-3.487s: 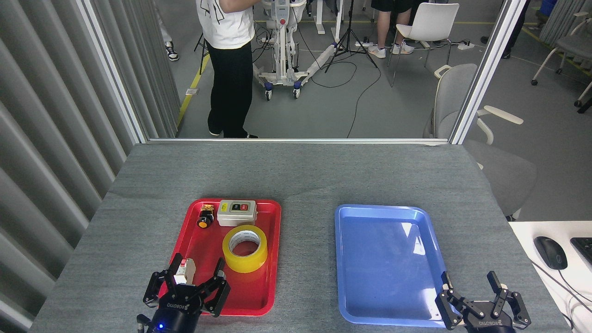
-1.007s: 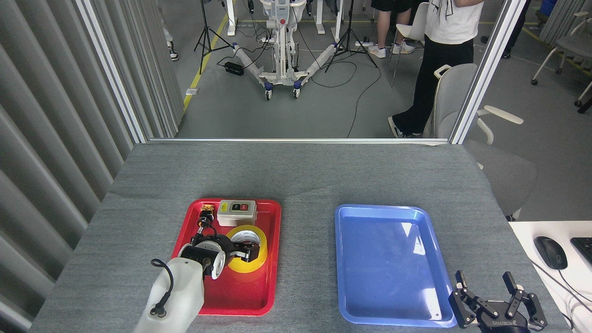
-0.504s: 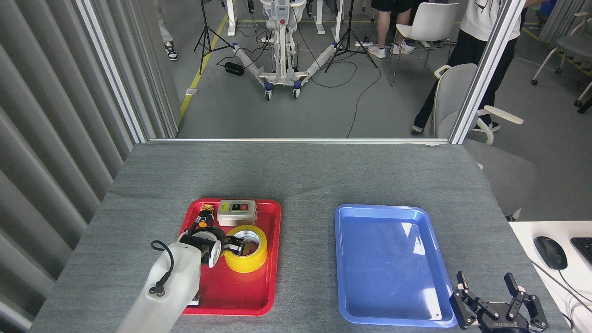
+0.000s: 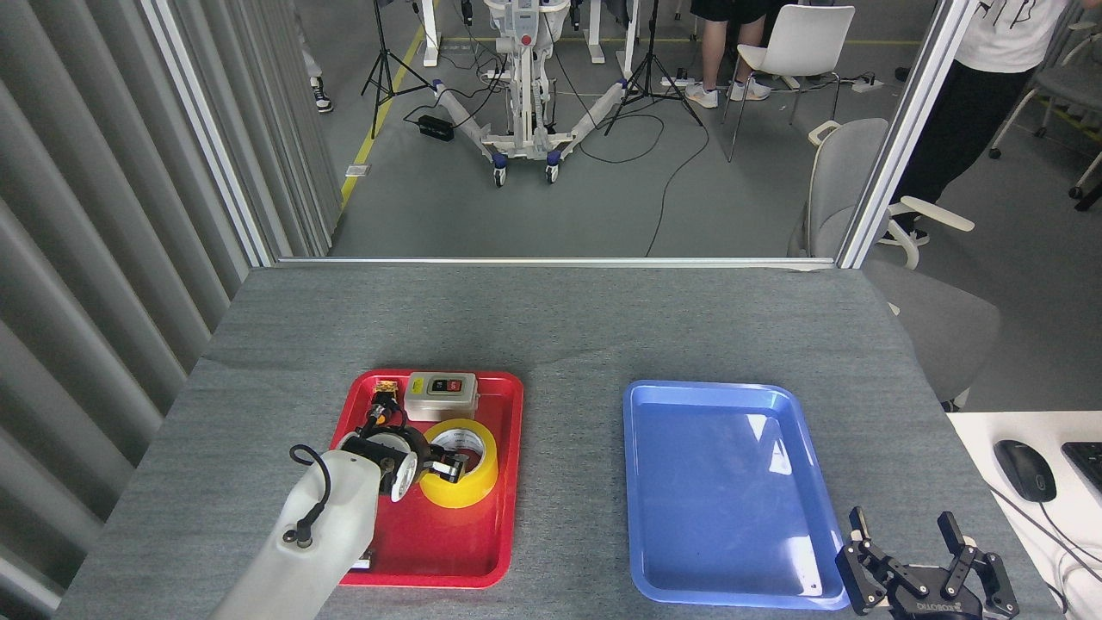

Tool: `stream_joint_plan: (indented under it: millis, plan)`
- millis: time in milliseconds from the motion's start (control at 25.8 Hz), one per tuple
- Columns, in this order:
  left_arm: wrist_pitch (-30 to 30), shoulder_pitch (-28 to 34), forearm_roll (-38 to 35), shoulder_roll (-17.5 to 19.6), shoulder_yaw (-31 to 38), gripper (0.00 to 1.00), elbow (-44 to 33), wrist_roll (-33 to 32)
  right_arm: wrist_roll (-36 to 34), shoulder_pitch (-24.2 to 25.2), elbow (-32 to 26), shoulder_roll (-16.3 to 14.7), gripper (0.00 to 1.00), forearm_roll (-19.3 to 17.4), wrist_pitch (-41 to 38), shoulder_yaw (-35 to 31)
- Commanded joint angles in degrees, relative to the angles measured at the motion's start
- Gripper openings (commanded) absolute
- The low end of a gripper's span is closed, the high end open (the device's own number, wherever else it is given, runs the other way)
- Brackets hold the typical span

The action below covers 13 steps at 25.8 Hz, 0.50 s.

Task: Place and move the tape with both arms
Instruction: 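Lower the left gripper and grasp the rim of the yellow tape, then lift the tape with the left gripper and carry it toward the blue tray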

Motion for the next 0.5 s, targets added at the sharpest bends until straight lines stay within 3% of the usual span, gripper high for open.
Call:
stream_joint_plan:
  millis: [0,271,465]
  plan:
    - [-0.01,-0.11,-0.02,0.08,-0.66,0.73,1.31,1.69,0.01,0.0,0.0,0.04,1.0,0.0,0.93,0.0]
    - [-0.36,-0.11,-0.02,0.08,-0.66,0.54,1.49,2.4,0.01,0.09,0.0,0.12,1.0,0.09,0.93,0.0]
    - [-1.68,-0.11,-0.02,0.7,-0.66,0.48,2.19,2.4,-0.08,0.09,0.0,0.12,1.0,0.17,0.93,0.26]
